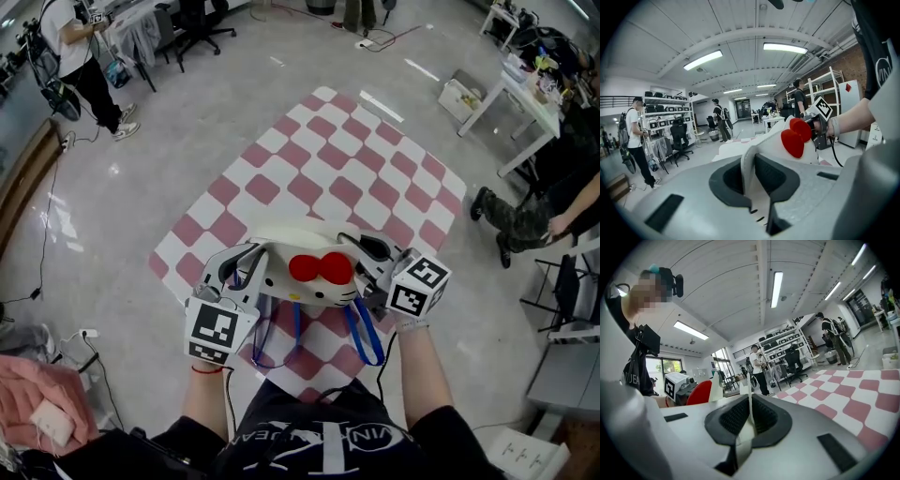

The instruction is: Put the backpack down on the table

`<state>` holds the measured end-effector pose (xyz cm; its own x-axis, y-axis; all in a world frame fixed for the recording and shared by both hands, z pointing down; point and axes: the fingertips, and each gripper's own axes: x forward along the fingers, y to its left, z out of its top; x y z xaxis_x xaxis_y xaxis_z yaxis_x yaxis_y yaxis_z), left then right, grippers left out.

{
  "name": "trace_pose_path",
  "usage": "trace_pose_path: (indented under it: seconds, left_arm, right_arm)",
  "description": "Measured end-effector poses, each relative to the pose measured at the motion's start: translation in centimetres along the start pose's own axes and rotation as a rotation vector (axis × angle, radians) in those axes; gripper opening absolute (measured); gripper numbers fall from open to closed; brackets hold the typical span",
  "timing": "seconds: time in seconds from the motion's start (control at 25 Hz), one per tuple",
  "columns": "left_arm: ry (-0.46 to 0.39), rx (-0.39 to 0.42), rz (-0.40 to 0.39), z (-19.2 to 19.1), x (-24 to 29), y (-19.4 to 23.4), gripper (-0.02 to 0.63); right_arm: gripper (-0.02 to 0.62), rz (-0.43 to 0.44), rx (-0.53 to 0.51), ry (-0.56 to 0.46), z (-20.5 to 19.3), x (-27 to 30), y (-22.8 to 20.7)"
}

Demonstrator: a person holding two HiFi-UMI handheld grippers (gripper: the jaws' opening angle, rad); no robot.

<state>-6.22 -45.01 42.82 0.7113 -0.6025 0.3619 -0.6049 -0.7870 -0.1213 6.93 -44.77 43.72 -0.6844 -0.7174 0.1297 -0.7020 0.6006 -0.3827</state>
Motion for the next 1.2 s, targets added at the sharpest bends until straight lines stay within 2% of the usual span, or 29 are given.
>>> trace_pose_path:
  seconds: [0.36,0.6,1.2]
  left_arm:
    - [0.006,-0.005,0.017,-0.3,2.2,1.9,0.044]
    - [-0.001,0.034,0.034,0.3,3.2,2.6,0.044]
    - [-0.005,0.042,0.005,-0.4,2.3,0.4,0.044]
  right_arm:
    - [0.011,0.013,0.001,0.003,0.7,2.4,-2.6]
    - [0.011,0.006,-0.008,0.001,0.7,3.1,-4.0]
    - [0.011,0.019,-0.019,-0.012,-0.6,1.5,-3.5]
